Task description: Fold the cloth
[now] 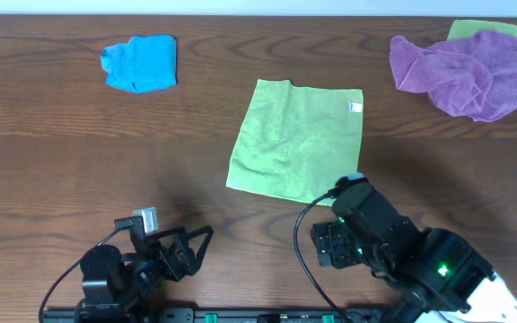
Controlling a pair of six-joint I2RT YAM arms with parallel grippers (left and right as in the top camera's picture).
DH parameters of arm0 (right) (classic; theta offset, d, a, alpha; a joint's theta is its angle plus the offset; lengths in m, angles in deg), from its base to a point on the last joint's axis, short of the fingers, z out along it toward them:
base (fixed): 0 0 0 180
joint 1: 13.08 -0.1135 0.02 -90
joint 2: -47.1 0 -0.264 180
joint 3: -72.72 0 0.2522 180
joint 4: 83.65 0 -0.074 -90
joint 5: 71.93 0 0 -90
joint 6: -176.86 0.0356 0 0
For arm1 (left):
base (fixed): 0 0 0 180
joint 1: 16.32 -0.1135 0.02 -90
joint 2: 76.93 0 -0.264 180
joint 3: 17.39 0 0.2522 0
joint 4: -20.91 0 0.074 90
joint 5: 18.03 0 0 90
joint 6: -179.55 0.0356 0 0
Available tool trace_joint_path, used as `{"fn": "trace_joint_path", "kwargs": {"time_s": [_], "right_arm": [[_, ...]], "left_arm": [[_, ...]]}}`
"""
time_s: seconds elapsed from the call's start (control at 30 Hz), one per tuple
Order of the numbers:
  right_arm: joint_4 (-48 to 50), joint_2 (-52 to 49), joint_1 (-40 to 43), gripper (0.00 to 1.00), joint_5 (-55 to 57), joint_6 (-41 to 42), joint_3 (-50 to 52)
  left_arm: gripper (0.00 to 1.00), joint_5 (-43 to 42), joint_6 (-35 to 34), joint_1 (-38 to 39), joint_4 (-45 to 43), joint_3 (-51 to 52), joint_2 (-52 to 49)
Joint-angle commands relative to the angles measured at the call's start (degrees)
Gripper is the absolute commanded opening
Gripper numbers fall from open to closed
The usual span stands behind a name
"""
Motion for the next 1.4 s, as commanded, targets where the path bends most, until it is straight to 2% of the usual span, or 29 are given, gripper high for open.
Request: {"fn": "trace_joint_path", "kwargs": {"time_s": [0.0,0.13,0.3,0.53,0.57,0.67,0.8,1.03,1.37], "right_arm": [[-0.4,-0.2,0.2,0.82,2.9,-0.9,0.8],[2.0,0.0,2.5,0.84,1.9,-1.0,2.8],[6.3,0.4,9.1,0.84,-1.8,-3.0,5.7],[11.5,0.3,19.5,0.82,-8.5,-7.0,7.0],[11.8,0.2,20.5,0.82,-8.6,-7.0,7.2],[13.1,-0.2,23.0,0.82,-10.0,-7.0,8.1],[19.2,-0.5,25.7,0.81,-15.0,-6.2,11.6],[30.1,-3.0,32.4,0.77,-21.3,-5.3,19.6],[38.3,-18.1,42.6,0.73,-26.4,-11.0,20.5]], "left_arm": [[1.0,-4.9,2.8,0.0,-0.1,0.1,-0.1],[1.0,-5.5,4.9,0.0,-1.2,0.1,-3.1],[1.0,-6.9,10.3,0.0,-8.4,-1.0,-15.8],[1.0,-4.9,24.4,1.5,-11.1,-10.6,-43.5],[0.95,-4.9,26.2,1.9,-11.1,-12.7,-47.4],[0.94,-5.1,30.4,3.0,-10.7,-19.5,-58.5],[0.92,-5.1,35.2,4.9,-8.8,-26.7,-68.4],[0.94,2.5,36.3,8.5,-8.8,-31.4,-75.5],[0.93,5.7,36.7,10.8,-8.8,-37.2,-83.8]]}}
